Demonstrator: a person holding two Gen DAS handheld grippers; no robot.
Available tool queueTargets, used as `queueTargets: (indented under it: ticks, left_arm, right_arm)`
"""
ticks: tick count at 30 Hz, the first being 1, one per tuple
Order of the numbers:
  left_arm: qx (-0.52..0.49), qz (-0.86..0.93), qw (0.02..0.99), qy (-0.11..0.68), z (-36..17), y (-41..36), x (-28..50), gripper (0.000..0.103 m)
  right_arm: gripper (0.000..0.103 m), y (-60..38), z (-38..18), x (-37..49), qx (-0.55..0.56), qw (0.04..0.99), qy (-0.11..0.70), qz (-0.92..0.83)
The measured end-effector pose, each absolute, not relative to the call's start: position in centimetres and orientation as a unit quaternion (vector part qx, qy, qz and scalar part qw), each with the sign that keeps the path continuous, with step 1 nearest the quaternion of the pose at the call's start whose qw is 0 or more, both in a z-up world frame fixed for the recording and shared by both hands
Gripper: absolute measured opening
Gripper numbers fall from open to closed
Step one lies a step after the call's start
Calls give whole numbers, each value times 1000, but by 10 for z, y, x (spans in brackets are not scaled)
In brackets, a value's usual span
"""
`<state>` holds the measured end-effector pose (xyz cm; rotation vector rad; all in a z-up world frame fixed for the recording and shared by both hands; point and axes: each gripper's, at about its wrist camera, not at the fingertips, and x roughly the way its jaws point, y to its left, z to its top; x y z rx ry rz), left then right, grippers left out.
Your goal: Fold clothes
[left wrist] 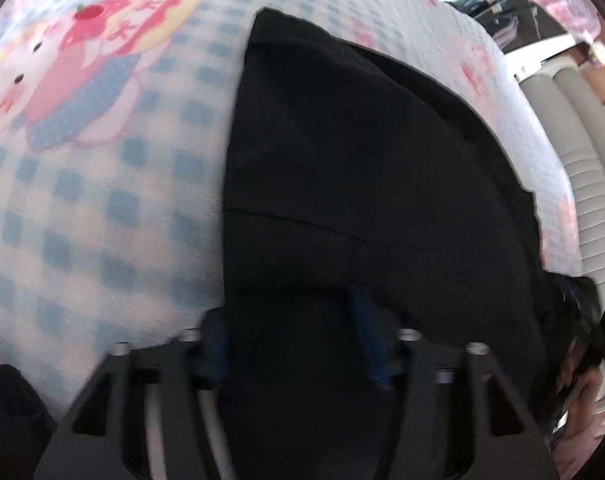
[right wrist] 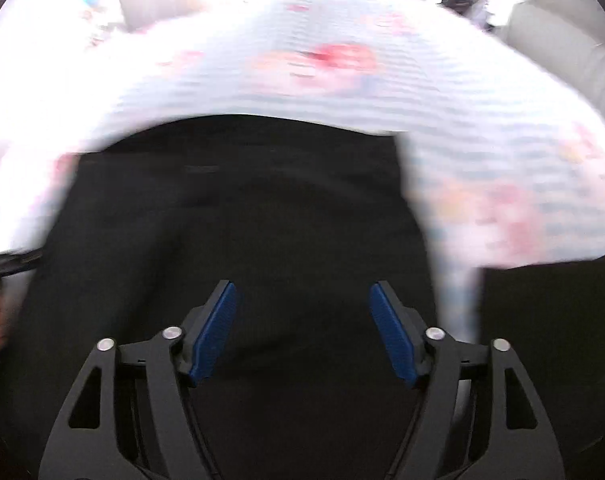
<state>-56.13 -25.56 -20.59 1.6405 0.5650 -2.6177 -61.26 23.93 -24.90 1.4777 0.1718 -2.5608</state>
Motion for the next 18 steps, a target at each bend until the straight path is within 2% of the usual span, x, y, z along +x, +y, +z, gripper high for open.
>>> queueTargets:
  ticks: [1,2,3,5,7,9,10,11,13,16,18]
  left_arm:
    - [524,-834,-3,172,-208,-252,-563,22]
    - [523,-838,1,157,-208,-250,-565,17]
    - [514,-850,34,108,-198,-250,-565,13]
    - [519,-848,104,3,-191,-255,-572,12]
    - [560,-816,140,-8,-194,-275,-586,12]
    - [533,-841,84,27,-170,-265,-596,13]
    - [514,-856,46,33,-156,-251,-603,20]
    - [499,-866,4,20,-148,-223,-613,38]
    - [466,-881,-78,-6,-131,-167,-634,65]
    - [433,-881,-186,-36,-133,-80,-672,68]
    - [455,-865,-202,-56,-148,-37,-701,68]
  right_arm:
    - [73,249,-259,-624,509,73,59,-855]
    - [73,259,-268,-636,521,56,60,-849]
    - [72,268,-274,-643,530,58,49,-845]
    - [64,274,-286,-653,537,36,102,-836]
    - [57,273,-292,-658,532,1,175,-828]
    - [55,277,-280,-664,531,21,149,-834]
    - [57,277,-272,-670,522,30,138,-841]
    - [59,278,-264,-675,512,40,127,-849]
    - [78,280,-247,-685,493,58,105,-862]
    - [79,281,-248,-706,503,99,61,-856]
    - [79,283,-268,-720,536,116,31,-835]
